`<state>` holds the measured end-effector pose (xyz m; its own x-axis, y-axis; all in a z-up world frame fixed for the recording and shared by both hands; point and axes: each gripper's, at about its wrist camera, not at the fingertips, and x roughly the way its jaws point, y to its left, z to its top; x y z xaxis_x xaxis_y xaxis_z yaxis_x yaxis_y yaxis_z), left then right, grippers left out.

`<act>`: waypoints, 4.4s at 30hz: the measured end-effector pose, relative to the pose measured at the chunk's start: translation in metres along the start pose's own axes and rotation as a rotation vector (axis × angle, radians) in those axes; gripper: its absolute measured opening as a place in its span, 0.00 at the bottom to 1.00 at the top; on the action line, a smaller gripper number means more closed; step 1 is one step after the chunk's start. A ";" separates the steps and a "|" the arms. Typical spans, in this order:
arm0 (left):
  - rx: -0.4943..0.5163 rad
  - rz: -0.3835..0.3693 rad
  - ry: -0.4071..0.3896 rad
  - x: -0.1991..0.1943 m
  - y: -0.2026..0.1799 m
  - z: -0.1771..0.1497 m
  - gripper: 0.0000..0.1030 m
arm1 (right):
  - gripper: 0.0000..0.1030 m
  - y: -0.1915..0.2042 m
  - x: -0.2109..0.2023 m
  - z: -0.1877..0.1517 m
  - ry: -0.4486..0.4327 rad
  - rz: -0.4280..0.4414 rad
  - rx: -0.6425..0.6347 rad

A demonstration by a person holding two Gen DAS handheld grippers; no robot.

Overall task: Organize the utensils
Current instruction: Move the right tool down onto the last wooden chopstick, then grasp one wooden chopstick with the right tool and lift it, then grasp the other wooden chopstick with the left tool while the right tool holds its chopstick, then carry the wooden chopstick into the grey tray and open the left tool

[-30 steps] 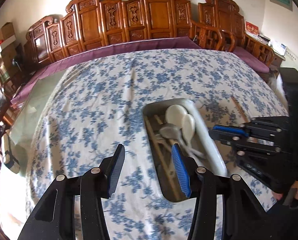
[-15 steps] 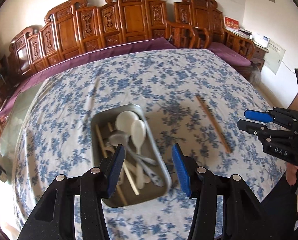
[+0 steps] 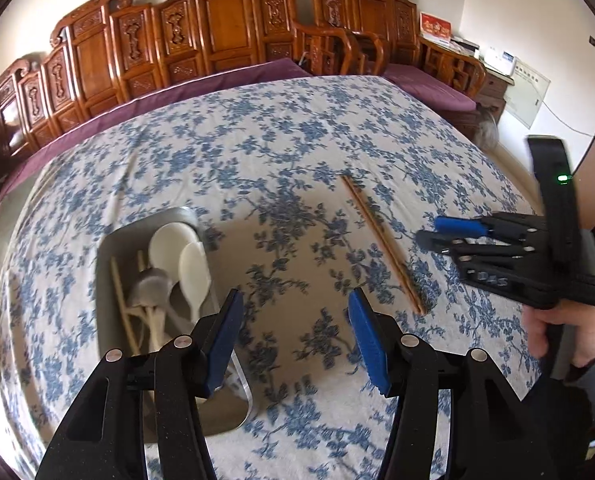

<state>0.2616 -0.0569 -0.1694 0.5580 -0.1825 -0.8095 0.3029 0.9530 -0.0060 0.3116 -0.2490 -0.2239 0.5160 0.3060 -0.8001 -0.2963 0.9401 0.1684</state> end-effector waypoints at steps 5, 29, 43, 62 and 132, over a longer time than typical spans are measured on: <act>0.008 -0.011 -0.007 0.014 -0.008 0.012 0.52 | 0.38 -0.006 0.025 0.008 0.014 0.018 0.016; -0.027 -0.006 0.008 0.041 -0.012 0.012 0.53 | 0.33 0.001 0.059 0.019 0.066 -0.160 -0.093; -0.002 0.022 0.072 0.082 -0.046 0.023 0.53 | 0.06 -0.036 0.045 0.017 0.070 -0.142 -0.064; 0.044 0.032 0.141 0.135 -0.091 0.035 0.50 | 0.06 -0.065 0.013 0.025 -0.002 -0.042 0.012; -0.094 0.074 -0.015 0.009 0.011 0.002 0.04 | 0.06 0.053 -0.006 0.015 -0.055 0.069 -0.218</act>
<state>0.2718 -0.0491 -0.1754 0.5881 -0.1136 -0.8008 0.1872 0.9823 -0.0019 0.3051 -0.1989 -0.2014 0.5300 0.3820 -0.7571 -0.4959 0.8638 0.0887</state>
